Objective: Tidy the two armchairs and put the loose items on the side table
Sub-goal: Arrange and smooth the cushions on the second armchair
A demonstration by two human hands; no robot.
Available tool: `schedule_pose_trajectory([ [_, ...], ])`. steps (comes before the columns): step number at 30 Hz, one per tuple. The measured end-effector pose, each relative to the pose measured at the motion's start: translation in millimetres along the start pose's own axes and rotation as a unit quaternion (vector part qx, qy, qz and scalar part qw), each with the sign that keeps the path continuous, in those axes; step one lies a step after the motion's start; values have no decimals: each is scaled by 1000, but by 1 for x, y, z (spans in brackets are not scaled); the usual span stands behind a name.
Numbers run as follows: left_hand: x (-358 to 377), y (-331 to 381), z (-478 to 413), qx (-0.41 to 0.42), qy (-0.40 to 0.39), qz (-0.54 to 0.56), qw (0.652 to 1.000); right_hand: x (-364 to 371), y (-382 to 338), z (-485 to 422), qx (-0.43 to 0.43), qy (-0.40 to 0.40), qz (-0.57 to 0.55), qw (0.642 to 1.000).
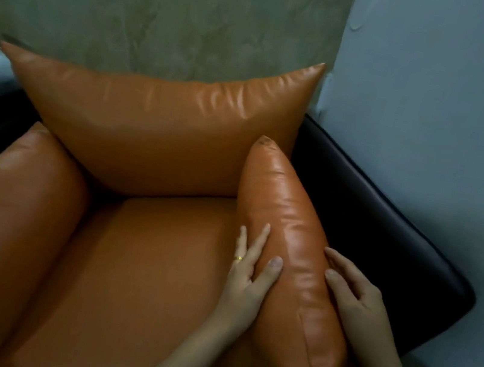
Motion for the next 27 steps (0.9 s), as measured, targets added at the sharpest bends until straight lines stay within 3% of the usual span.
schedule_pose_trajectory([
  [10,87,0,-38,33,-48,-177,983,-67,8,30,-83,-50,164,982],
  [15,63,-28,-15,-30,-11,-55,998,-45,29,67,-61,-17,300,952],
  [19,54,-69,27,-67,-79,-20,994,-52,40,50,-86,52,278,955],
  [22,66,-88,53,-80,-138,-44,986,-61,45,21,-103,58,246,962],
  [27,77,-75,8,-59,-81,-60,993,-56,37,-28,-113,54,262,957],
])
Point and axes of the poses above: each hand's wrist, its own z-axis away from the middle knuckle, its own x-axis out of the palm, y = z × x, the point moved 3 cm from there along -z, towards the middle knuckle, and after that the axes turned 12 degrees about z, right-handed, at the moved point
